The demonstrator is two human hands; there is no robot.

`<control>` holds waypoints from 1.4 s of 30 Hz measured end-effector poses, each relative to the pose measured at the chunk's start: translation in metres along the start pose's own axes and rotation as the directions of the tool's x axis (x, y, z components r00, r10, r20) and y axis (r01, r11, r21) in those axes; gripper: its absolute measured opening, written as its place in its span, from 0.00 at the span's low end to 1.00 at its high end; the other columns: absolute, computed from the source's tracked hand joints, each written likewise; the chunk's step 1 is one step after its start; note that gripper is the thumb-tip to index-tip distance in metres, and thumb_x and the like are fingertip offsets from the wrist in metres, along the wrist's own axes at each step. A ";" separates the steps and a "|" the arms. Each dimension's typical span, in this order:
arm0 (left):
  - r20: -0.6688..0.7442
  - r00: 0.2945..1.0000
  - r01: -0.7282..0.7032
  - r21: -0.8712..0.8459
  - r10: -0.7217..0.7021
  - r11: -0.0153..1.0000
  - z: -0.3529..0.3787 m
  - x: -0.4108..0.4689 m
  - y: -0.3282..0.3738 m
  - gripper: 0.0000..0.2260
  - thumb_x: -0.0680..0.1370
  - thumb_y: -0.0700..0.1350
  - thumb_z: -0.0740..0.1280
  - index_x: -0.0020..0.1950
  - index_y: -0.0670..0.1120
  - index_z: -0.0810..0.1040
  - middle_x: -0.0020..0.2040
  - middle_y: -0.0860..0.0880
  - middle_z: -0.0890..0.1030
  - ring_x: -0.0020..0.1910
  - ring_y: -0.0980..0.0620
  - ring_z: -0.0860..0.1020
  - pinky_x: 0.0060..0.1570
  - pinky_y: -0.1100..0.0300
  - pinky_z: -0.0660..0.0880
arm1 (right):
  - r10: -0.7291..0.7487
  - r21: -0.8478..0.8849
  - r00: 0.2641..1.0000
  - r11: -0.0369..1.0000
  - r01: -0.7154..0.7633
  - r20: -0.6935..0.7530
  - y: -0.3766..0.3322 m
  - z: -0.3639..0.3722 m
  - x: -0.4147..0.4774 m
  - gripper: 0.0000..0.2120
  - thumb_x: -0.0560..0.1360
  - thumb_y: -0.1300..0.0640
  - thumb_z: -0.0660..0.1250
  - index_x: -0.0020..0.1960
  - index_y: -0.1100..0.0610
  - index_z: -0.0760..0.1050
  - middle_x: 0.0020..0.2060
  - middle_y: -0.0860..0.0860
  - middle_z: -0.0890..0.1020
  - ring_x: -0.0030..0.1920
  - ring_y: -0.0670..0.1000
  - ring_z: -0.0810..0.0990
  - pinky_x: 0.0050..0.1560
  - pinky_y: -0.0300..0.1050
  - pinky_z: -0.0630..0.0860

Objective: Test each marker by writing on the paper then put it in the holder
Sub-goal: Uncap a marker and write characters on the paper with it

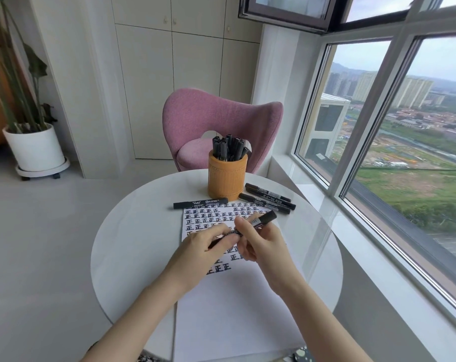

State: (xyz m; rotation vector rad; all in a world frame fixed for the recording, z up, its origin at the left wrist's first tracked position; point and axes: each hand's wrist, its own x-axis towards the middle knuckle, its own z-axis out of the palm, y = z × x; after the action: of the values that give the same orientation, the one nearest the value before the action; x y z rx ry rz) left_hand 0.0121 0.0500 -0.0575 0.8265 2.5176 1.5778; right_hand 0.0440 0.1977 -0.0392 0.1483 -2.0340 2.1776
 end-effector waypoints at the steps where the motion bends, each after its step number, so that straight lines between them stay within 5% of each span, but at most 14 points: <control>1: 0.000 1.000 0.015 -0.062 -0.015 0.998 -0.001 0.000 0.000 0.15 0.75 0.61 0.61 0.50 0.52 0.79 0.43 0.50 0.83 0.46 0.45 0.79 0.53 0.43 0.74 | -0.008 0.000 1.000 1.000 0.008 0.004 0.000 0.000 -0.001 0.13 0.79 0.58 0.64 0.36 0.58 0.68 0.24 0.53 0.70 0.26 0.49 0.67 0.29 0.37 0.65; 6: -0.037 0.999 -0.021 -0.103 0.018 0.994 -0.003 -0.005 0.003 0.07 0.76 0.56 0.64 0.46 0.55 0.79 0.35 0.50 0.80 0.28 0.55 0.69 0.33 0.59 0.66 | -0.009 0.023 1.000 1.000 0.009 0.002 0.001 0.002 -0.003 0.15 0.77 0.58 0.66 0.33 0.57 0.69 0.24 0.56 0.66 0.26 0.52 0.62 0.27 0.40 0.59; 11: -0.077 0.997 -0.007 -0.042 0.004 0.999 -0.005 -0.010 -0.003 0.18 0.68 0.67 0.66 0.46 0.55 0.77 0.32 0.47 0.76 0.29 0.54 0.67 0.33 0.60 0.66 | 0.123 0.088 0.992 0.989 -0.122 -0.013 0.003 0.003 -0.005 0.15 0.75 0.62 0.68 0.33 0.56 0.66 0.23 0.52 0.62 0.24 0.48 0.58 0.25 0.39 0.55; 15: -0.154 0.988 0.017 -0.110 -0.034 0.994 -0.012 -0.014 -0.015 0.12 0.74 0.58 0.55 0.47 0.56 0.74 0.28 0.53 0.67 0.29 0.55 0.63 0.32 0.61 0.60 | 0.177 0.212 0.971 0.967 -0.141 -0.161 0.002 -0.004 -0.003 0.07 0.76 0.63 0.62 0.40 0.57 0.69 0.23 0.52 0.67 0.22 0.49 0.64 0.25 0.38 0.56; 18: -0.201 0.976 0.044 -0.202 -0.085 0.978 -0.013 -0.017 -0.023 0.08 0.76 0.52 0.53 0.48 0.57 0.72 0.33 0.52 0.71 0.33 0.54 0.66 0.37 0.56 0.64 | 0.171 0.084 0.962 0.984 -0.156 -0.214 0.004 -0.006 -0.005 0.08 0.77 0.57 0.65 0.42 0.61 0.75 0.25 0.58 0.76 0.24 0.51 0.74 0.24 0.38 0.58; 24: -0.217 0.973 0.036 -0.168 -0.072 0.985 -0.010 -0.017 -0.025 0.02 0.79 0.42 0.62 0.50 0.49 0.71 0.41 0.52 0.81 0.34 0.54 0.72 0.38 0.56 0.71 | -0.009 -0.306 0.950 0.948 -0.092 -0.313 0.015 0.001 -0.008 0.22 0.72 0.51 0.73 0.28 0.57 0.65 0.21 0.53 0.67 0.24 0.49 0.62 0.26 0.39 0.60; 28: -0.243 0.966 0.034 -0.217 -0.087 0.976 -0.010 -0.016 -0.024 0.02 0.79 0.39 0.62 0.50 0.44 0.72 0.38 0.49 0.81 0.30 0.62 0.73 0.34 0.70 0.71 | -0.047 -0.358 0.925 0.929 -0.098 -0.377 0.021 0.000 -0.008 0.18 0.72 0.59 0.70 0.31 0.59 0.63 0.25 0.49 0.63 0.27 0.46 0.59 0.27 0.37 0.57; 42: -0.243 0.965 0.044 -0.223 -0.100 0.974 -0.007 -0.016 -0.027 0.01 0.78 0.39 0.63 0.49 0.44 0.73 0.38 0.49 0.82 0.29 0.63 0.73 0.34 0.71 0.70 | -0.075 -0.446 0.936 0.890 -0.092 -0.344 0.026 0.004 -0.009 0.17 0.71 0.61 0.67 0.31 0.66 0.62 0.27 0.53 0.65 0.29 0.47 0.59 0.28 0.40 0.57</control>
State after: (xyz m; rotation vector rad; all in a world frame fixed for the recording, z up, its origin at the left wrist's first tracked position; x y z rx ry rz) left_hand 0.0124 0.0282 -0.0805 0.5304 2.4373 2.0008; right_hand 0.0477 0.1921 -0.0661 -0.2905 -2.2469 1.5198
